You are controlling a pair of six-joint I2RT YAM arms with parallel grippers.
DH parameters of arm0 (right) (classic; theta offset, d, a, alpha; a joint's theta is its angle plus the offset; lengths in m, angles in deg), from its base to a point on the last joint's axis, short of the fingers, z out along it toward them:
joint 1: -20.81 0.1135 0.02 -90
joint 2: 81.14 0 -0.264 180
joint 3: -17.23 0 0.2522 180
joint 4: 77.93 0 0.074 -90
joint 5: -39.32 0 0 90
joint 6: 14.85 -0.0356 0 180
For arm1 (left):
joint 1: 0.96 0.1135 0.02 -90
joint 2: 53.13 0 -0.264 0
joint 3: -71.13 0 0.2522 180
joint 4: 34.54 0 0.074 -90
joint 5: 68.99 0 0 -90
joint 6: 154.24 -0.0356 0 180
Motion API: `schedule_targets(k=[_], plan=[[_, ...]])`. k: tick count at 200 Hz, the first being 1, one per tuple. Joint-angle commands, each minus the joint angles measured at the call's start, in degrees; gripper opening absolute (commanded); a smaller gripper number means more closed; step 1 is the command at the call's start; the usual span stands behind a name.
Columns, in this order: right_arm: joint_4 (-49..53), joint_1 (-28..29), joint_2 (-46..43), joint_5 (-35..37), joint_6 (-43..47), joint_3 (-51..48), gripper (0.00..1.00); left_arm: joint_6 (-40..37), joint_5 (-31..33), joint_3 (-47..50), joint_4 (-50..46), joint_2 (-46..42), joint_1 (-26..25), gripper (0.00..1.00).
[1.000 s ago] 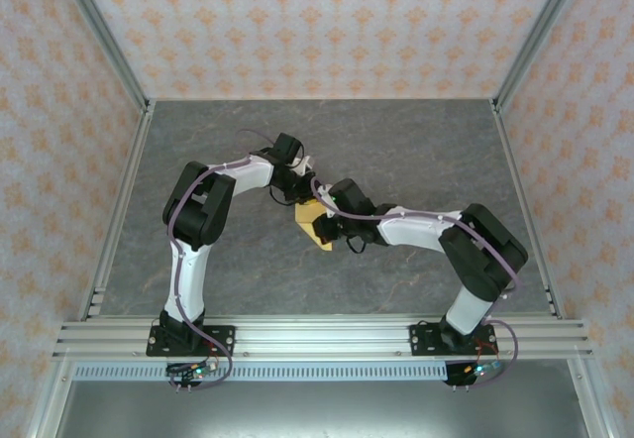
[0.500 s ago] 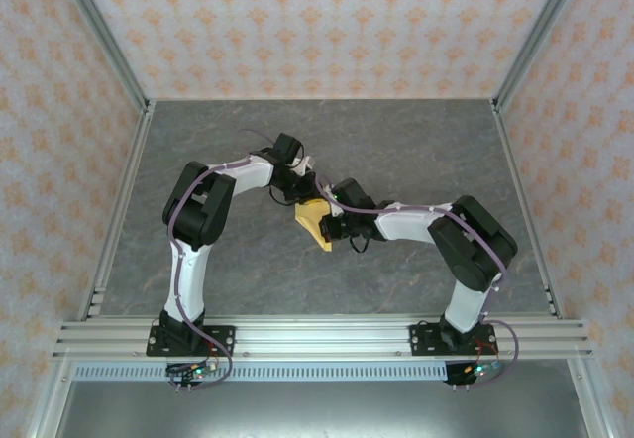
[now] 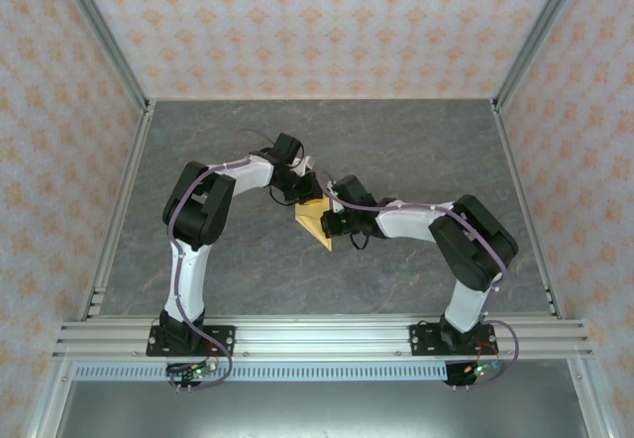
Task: Fold a paper plane with a square sheet of paper (fold left side to right side)
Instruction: Third fold the triangle at the center of the table.
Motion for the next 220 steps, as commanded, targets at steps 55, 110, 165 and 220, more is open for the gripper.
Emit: schedule_targets(k=[55,110,165,220], plan=[[1.2,-0.3,1.2,2.3,-0.6,2.3,0.0,-1.0,1.9,0.9,-3.1,1.4,-0.2,0.12],[2.1,-0.3,1.4,3.3,-0.3,2.2,0.0,-1.0,1.9,0.9,-3.0,1.4,-0.2,0.12],[2.1,-0.3,1.8,3.6,-0.7,2.7,0.0,-0.9,1.8,0.9,-3.1,1.5,-0.4,0.12],[2.1,-0.3,2.1,3.5,-0.7,2.8,0.0,-1.0,1.8,1.0,-2.8,1.5,-0.5,0.12]])
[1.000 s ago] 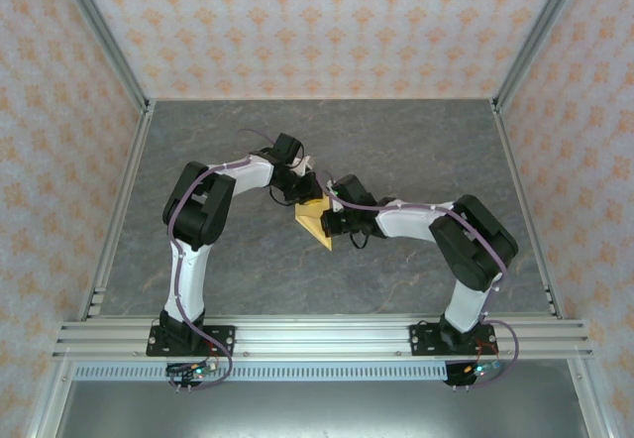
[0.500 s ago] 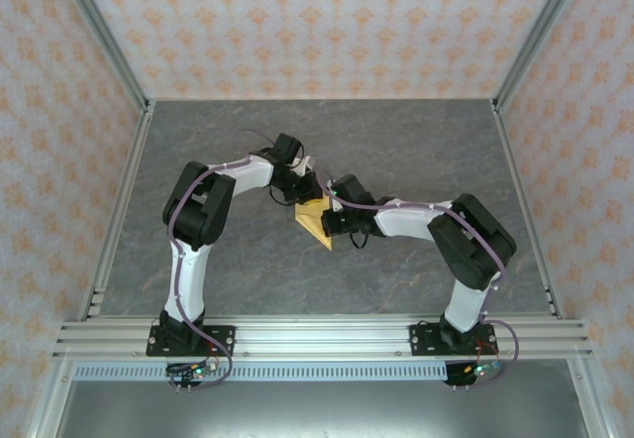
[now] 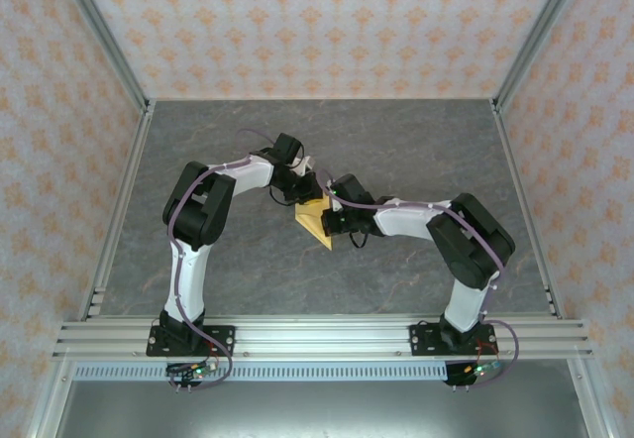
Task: Fold a paper plane with a square sheet of paper (fold left side to right side)
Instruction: Third fold the triangle at the center of the table.
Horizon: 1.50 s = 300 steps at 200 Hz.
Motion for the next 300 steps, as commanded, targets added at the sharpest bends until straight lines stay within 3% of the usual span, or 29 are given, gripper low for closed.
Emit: schedule_targets(k=[1,300], plan=[[0.7,-0.3,0.9,1.5,-0.5,1.4,0.0,-1.0,1.7,1.0,-2.8,1.5,-0.4,0.12],[0.4,-0.3,-0.9,1.6,-0.4,1.1,0.0,-0.8,1.7,1.4,-2.4,1.6,-0.5,0.12]])
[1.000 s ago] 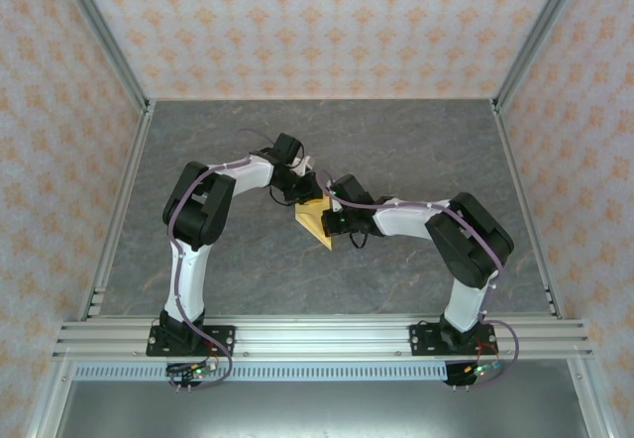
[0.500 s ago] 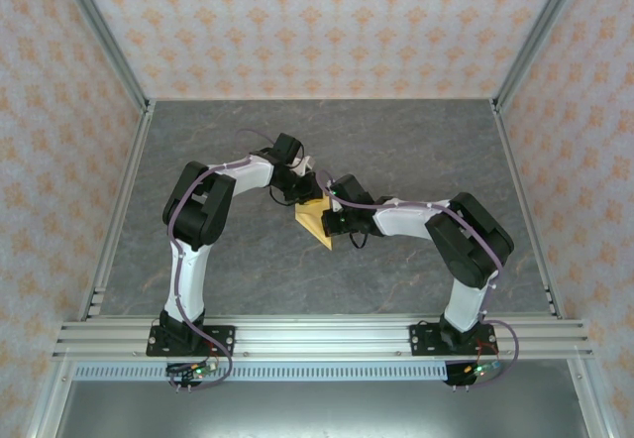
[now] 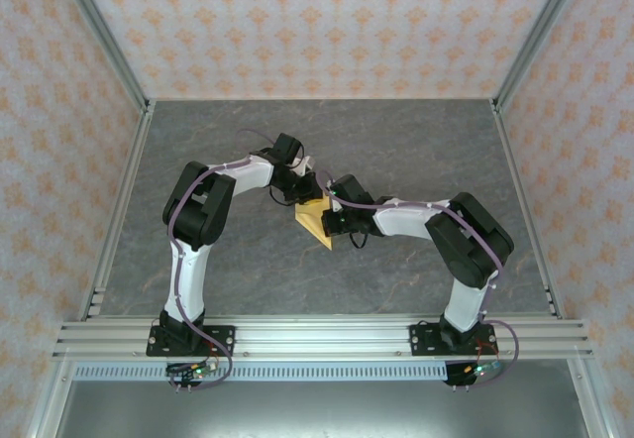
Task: Fold a paper plane with a square sheet of paper (fold left side to right side)
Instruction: Third fold the triangle at the center of the table.
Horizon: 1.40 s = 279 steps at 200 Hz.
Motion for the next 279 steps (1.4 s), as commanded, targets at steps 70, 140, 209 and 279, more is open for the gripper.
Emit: schedule_targets(k=[70,140,209,279], plan=[[-0.2,-0.3,-2.2,0.9,-0.4,0.7,0.0,-0.8,1.7,1.4,-2.4,1.6,-0.5,0.12],[0.5,-0.3,-2.1,1.2,-0.3,1.2,0.0,-0.6,1.6,1.6,-2.1,1.7,-0.5,0.12],[1.7,-0.3,-0.3,1.8,-0.3,2.3,0.0,-0.6,1.6,1.6,-2.1,1.7,-0.6,0.12],[2.0,-0.3,1.2,1.9,0.0,2.7,0.0,-0.6,1.6,1.5,-2.2,1.9,-0.6,0.12]])
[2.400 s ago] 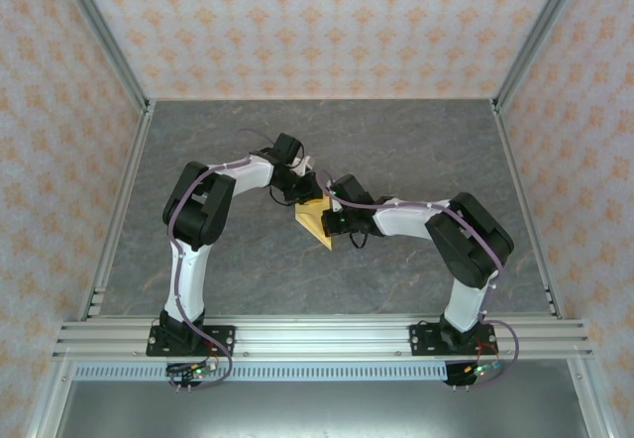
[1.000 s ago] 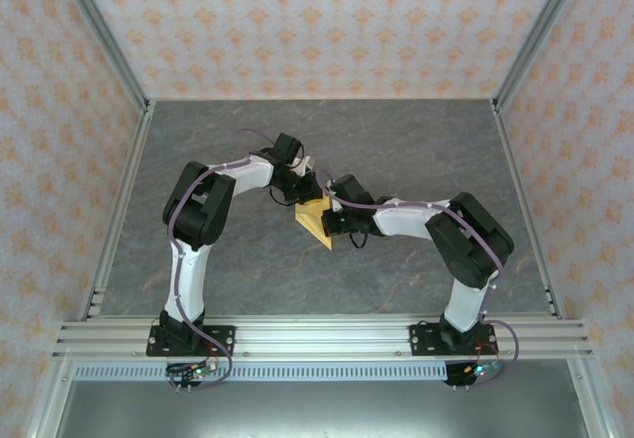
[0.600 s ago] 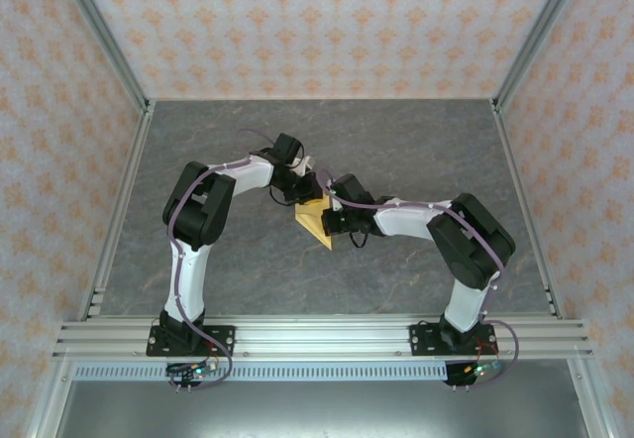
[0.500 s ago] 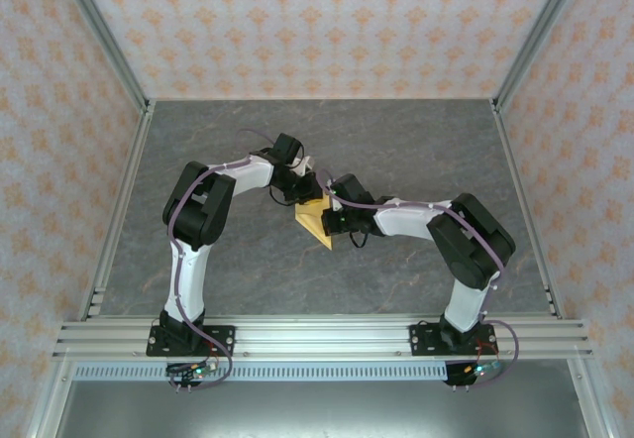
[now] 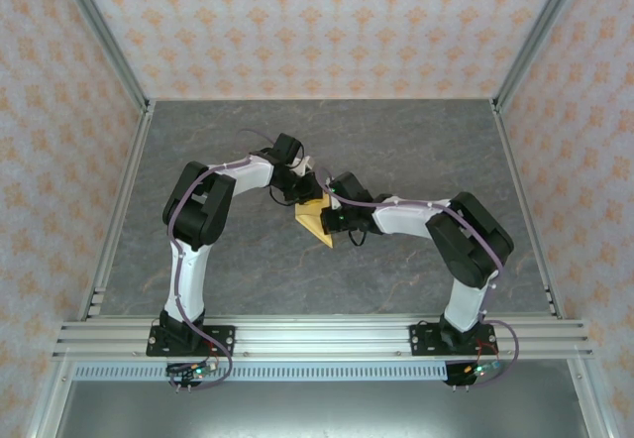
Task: Fold a paper plane with a square sheet of paper (fold left side to right side)
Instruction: Third fold the triangle at the center of the table.
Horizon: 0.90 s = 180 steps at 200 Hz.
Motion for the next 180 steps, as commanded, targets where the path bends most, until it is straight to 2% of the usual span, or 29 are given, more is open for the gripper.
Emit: schedule_targets(k=[1,180], plan=[[0.9,-0.3,1.1,1.8,-0.1,1.2,0.0,-0.6,1.6,1.5,-2.2,2.0,-0.6,0.12],[2.1,-0.3,0.8,2.5,0.6,-0.5,0.0,-0.6,1.6,1.6,-2.3,1.3,-0.6,0.13]])
